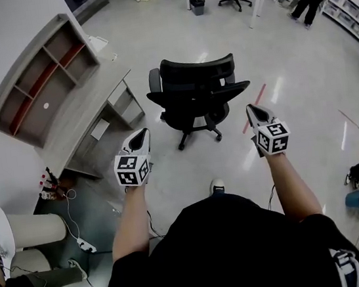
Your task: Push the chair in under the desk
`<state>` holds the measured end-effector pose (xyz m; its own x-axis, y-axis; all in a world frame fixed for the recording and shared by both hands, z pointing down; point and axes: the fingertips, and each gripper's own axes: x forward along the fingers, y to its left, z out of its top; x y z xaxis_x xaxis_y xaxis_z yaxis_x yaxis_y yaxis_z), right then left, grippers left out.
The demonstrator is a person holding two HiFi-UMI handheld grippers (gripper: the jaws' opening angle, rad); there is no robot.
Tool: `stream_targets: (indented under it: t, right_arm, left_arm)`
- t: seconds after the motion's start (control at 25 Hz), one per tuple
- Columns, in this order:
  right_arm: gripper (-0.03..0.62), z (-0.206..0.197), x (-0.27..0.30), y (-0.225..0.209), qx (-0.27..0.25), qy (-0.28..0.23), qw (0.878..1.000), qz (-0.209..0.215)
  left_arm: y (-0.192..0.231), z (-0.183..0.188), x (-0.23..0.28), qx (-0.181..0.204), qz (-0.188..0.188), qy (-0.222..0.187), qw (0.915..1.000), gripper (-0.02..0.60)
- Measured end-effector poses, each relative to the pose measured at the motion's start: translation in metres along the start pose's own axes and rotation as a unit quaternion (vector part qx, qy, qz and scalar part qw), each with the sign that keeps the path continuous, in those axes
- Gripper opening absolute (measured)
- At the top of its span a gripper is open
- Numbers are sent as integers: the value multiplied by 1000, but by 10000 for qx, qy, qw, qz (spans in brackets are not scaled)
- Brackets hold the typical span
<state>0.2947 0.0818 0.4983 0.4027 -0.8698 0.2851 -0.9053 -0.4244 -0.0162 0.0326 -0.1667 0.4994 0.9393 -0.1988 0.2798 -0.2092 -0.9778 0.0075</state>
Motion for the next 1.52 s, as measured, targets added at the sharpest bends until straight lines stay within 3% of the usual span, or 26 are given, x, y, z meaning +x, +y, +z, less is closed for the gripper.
stream_targets:
  t: [0.88, 1.52]
  right_arm:
    - [-2, 18, 112, -128, 103, 102, 9996, 262]
    - [-2, 19, 144, -154, 124, 88, 9989, 452]
  left_arm:
    - [3, 41, 152, -65, 296, 162, 9994, 14]
    - [4, 46, 183, -76, 497, 235, 9985, 14]
